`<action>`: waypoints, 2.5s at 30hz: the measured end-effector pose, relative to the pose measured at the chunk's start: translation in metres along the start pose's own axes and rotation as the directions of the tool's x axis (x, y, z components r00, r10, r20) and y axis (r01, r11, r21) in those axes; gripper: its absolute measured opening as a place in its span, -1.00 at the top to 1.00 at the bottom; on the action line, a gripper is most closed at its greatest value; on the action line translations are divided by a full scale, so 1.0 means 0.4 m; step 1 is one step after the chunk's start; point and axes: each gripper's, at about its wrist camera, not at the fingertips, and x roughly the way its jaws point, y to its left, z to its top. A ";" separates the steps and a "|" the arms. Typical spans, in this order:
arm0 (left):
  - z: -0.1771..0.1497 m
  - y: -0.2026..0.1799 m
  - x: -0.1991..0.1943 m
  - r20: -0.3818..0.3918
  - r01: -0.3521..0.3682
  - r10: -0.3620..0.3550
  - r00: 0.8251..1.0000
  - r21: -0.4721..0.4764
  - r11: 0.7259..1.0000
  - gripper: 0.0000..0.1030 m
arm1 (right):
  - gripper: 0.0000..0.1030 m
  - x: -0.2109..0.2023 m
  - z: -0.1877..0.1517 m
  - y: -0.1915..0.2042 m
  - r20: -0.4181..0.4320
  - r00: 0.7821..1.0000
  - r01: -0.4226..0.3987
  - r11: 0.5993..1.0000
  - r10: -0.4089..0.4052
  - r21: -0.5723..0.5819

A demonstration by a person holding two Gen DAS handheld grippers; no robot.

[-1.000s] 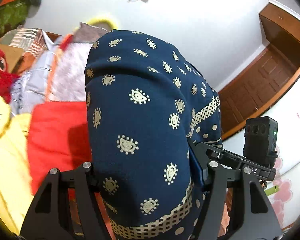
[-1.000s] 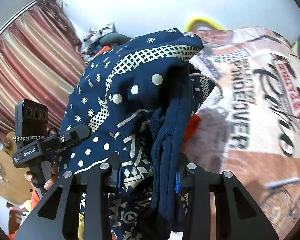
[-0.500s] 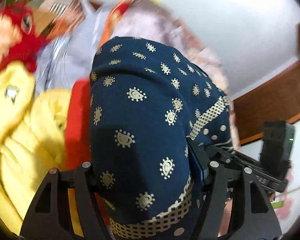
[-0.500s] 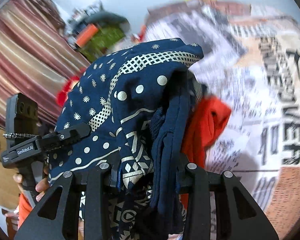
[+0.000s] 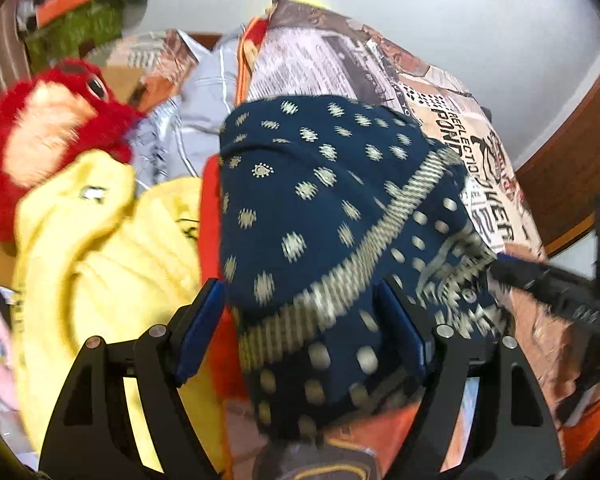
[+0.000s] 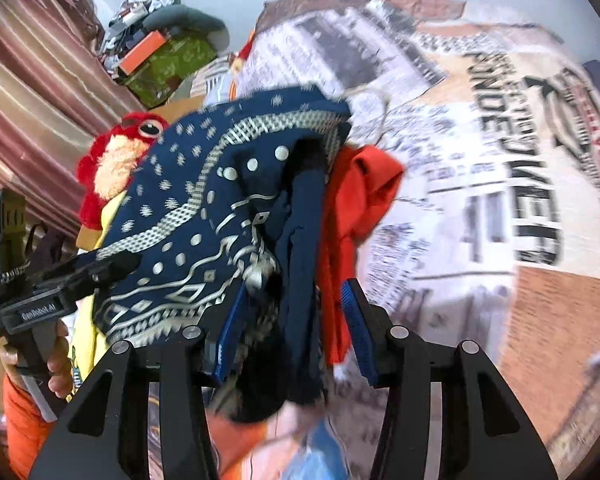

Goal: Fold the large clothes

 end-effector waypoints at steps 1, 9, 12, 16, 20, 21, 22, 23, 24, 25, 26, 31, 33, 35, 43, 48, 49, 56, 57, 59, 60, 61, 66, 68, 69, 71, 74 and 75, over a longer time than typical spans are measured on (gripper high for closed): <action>-0.010 -0.018 -0.023 0.013 -0.021 0.021 1.000 0.022 1.000 -0.52 | 0.13 -0.023 -0.004 0.004 0.016 1.000 0.004 1.000 -0.004 -0.011; -0.069 -0.156 -0.278 0.205 -0.076 0.048 0.978 0.129 0.989 -0.52 | 0.13 -0.318 -0.059 0.121 0.275 0.961 0.021 0.993 0.011 -0.115; -0.111 -0.220 -0.424 0.334 -0.082 0.025 0.942 0.156 0.984 -0.52 | 0.13 -0.441 -0.102 0.178 0.378 0.925 0.009 0.989 0.049 -0.150; -0.182 -0.290 -0.594 0.489 -0.101 0.000 0.872 0.181 0.978 -0.52 | 0.13 -0.560 -0.163 0.251 0.490 0.868 0.018 0.980 0.083 -0.199; -0.270 -0.342 -0.731 0.613 -0.124 -0.017 0.790 0.187 0.975 -0.52 | 0.13 -0.653 -0.237 0.316 0.588 0.802 0.058 0.968 0.102 -0.246; -0.297 -0.353 -0.766 0.645 -0.123 -0.023 0.764 0.181 0.976 -0.52 | 0.13 -0.675 -0.258 0.330 0.612 0.784 0.068 0.965 0.105 -0.253; -0.317 -0.361 -0.790 0.666 -0.122 -0.025 0.746 0.173 0.977 -0.52 | 0.13 -0.695 -0.279 0.344 0.634 0.766 0.078 0.963 0.108 -0.258; -0.341 -0.371 -0.817 0.689 -0.121 -0.027 0.724 0.165 0.979 -0.52 | 0.13 -0.709 -0.295 0.354 0.648 0.754 0.087 0.961 0.108 -0.262; -0.368 -0.383 -0.841 0.712 -0.132 -0.024 0.702 0.162 0.978 -0.52 | 0.13 -0.721 -0.312 0.364 0.663 0.741 0.102 0.959 0.104 -0.264; -0.384 -0.393 -0.856 0.728 -0.143 -0.019 0.686 0.160 0.977 -0.52 | 0.13 -0.733 -0.330 0.375 0.683 0.724 0.124 0.958 0.091 -0.260; -0.408 -0.404 -0.874 0.750 -0.162 -0.007 0.661 0.152 0.975 -0.52 | 0.13 -0.743 -0.345 0.383 0.697 0.712 0.137 0.956 0.086 -0.258; -0.484 -0.432 -0.917 0.797 -0.207 0.032 0.604 0.118 0.971 -0.53 | -0.09 -0.760 -0.394 0.406 0.733 0.677 0.181 0.952 0.060 -0.245; -0.503 -0.430 -0.923 0.799 -0.194 0.041 0.601 0.095 0.976 -0.64 | -0.26 -0.758 -0.404 0.412 0.752 0.658 0.214 0.951 0.030 -0.225; -0.518 -0.423 -0.929 0.800 -0.177 0.045 0.598 0.077 0.981 -0.81 | -0.45 -0.756 -0.411 0.420 0.768 0.640 0.244 0.947 0.004 -0.209; -0.536 -0.399 -0.937 0.785 -0.148 0.059 0.617 0.041 0.988 -0.89 | -0.70 -0.749 -0.422 0.414 0.764 0.644 0.263 0.951 -0.045 -0.165; -0.545 -0.396 -0.935 0.780 -0.141 0.058 0.623 0.039 0.989 -0.89 | -0.70 -0.744 -0.424 0.408 0.751 0.658 0.259 0.953 -0.052 -0.160; -0.544 -0.394 -0.934 0.779 -0.140 0.058 0.625 0.038 0.989 -0.89 | -0.70 -0.744 -0.424 0.409 0.752 0.657 0.263 0.951 -0.055 -0.160; -0.539 -0.389 -0.933 0.774 -0.131 0.053 0.631 0.040 0.991 -0.89 | -0.70 -0.738 -0.437 0.411 0.748 0.660 0.273 0.949 -0.066 -0.158; -0.539 -0.388 -0.932 0.773 -0.131 0.053 0.632 0.039 0.991 -0.89 | -0.70 -0.738 -0.436 0.411 0.746 0.663 0.270 0.950 -0.065 -0.157; -0.540 -0.385 -0.932 0.772 -0.129 0.052 0.633 0.039 0.991 -0.89 | -0.70 -0.741 -0.436 0.410 0.742 0.668 0.264 0.952 -0.063 -0.156; -0.539 -0.384 -0.931 0.771 -0.127 0.051 0.635 0.039 0.991 -0.89 | -0.70 -0.739 -0.436 0.409 0.740 0.669 0.262 0.952 -0.063 -0.156; -0.540 -0.383 -0.929 0.770 -0.125 0.051 0.637 0.038 0.991 -0.89 | -0.70 -0.739 -0.437 0.410 0.740 0.670 0.262 0.953 -0.064 -0.154; -0.543 -0.377 -0.927 0.767 -0.124 0.053 0.639 0.035 0.992 -0.89 | -0.70 -0.745 -0.438 0.409 0.740 0.669 0.263 0.953 -0.066 -0.153; -0.543 -0.377 -0.926 0.766 -0.122 0.051 0.641 0.036 0.992 -0.90 | -0.70 -0.744 -0.438 0.409 0.739 0.670 0.262 0.953 -0.065 -0.153; -0.543 -0.377 -0.926 0.766 -0.123 0.053 0.641 0.035 0.992 -0.90 | -0.70 -0.749 -0.438 0.409 0.740 0.670 0.262 0.953 -0.065 -0.153; -0.543 -0.376 -0.926 0.767 -0.123 0.052 0.640 0.035 0.992 -0.90 | -0.70 -0.747 -0.438 0.409 0.740 0.669 0.263 0.953 -0.066 -0.153; -0.542 -0.376 -0.926 0.766 -0.123 0.053 0.641 0.034 0.992 -0.91 | -0.70 -0.745 -0.438 0.408 0.739 0.670 0.261 0.953 -0.065 -0.153; -0.543 -0.375 -0.926 0.766 -0.123 0.052 0.641 0.035 0.992 -0.91 | -0.70 -0.745 -0.438 0.409 0.739 0.670 0.260 0.954 -0.065 -0.152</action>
